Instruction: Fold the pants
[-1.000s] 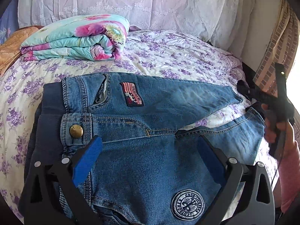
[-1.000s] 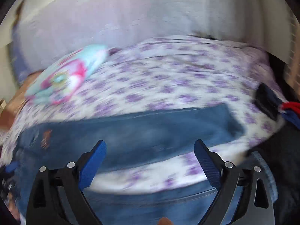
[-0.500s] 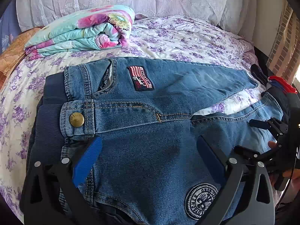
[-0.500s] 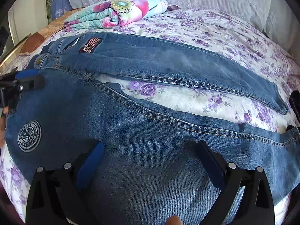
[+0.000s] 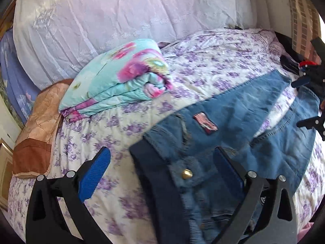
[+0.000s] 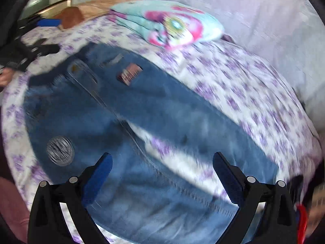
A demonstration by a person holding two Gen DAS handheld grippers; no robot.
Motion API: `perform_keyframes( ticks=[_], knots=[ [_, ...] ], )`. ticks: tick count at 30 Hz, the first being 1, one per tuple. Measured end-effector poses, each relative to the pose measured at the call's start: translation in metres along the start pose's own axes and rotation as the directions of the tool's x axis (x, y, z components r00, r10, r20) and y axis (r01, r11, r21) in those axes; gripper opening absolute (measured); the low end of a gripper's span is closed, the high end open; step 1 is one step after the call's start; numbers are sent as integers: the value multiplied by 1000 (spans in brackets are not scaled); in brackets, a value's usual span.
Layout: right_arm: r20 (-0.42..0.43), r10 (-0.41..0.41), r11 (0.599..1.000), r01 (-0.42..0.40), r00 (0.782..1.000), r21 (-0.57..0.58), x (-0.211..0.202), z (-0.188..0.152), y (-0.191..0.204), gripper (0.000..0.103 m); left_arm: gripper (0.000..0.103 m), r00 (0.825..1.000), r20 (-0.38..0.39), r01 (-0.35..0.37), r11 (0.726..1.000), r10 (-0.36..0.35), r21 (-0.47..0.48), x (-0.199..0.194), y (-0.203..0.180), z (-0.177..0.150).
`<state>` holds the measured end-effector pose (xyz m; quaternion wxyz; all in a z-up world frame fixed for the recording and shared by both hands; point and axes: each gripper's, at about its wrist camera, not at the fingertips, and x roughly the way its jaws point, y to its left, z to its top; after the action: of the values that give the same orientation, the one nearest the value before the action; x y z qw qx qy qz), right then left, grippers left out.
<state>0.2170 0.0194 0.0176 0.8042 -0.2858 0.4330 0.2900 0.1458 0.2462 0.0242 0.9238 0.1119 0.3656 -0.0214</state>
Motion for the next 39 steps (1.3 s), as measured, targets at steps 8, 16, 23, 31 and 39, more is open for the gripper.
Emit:
perform_keyframes(
  ticks=[8,16,23,31,39],
  knots=[
    [-10,154,981,-154,988,-121,34,73,-20,98,96,956,-173,229,971,-237,-68,70,66,24],
    [-81,240,946,-252,967,-206,112,118,-45,89,66,853,-327,376,914,-407,-155,149,86,8],
    [-178,340,903,-373,923,-211,176,130,-67,84,65,638,-342,614,724,-690,-315,180,101,-9],
    [-276,475,829,-530,835,-177,209,132,-71,62,66,497,-326,692,594,-804,-411,210,106,-19],
    [-317,496,804,-566,808,-185,203,131,-64,22,66,515,-355,645,625,-780,-439,217,128,-8]
  ],
)
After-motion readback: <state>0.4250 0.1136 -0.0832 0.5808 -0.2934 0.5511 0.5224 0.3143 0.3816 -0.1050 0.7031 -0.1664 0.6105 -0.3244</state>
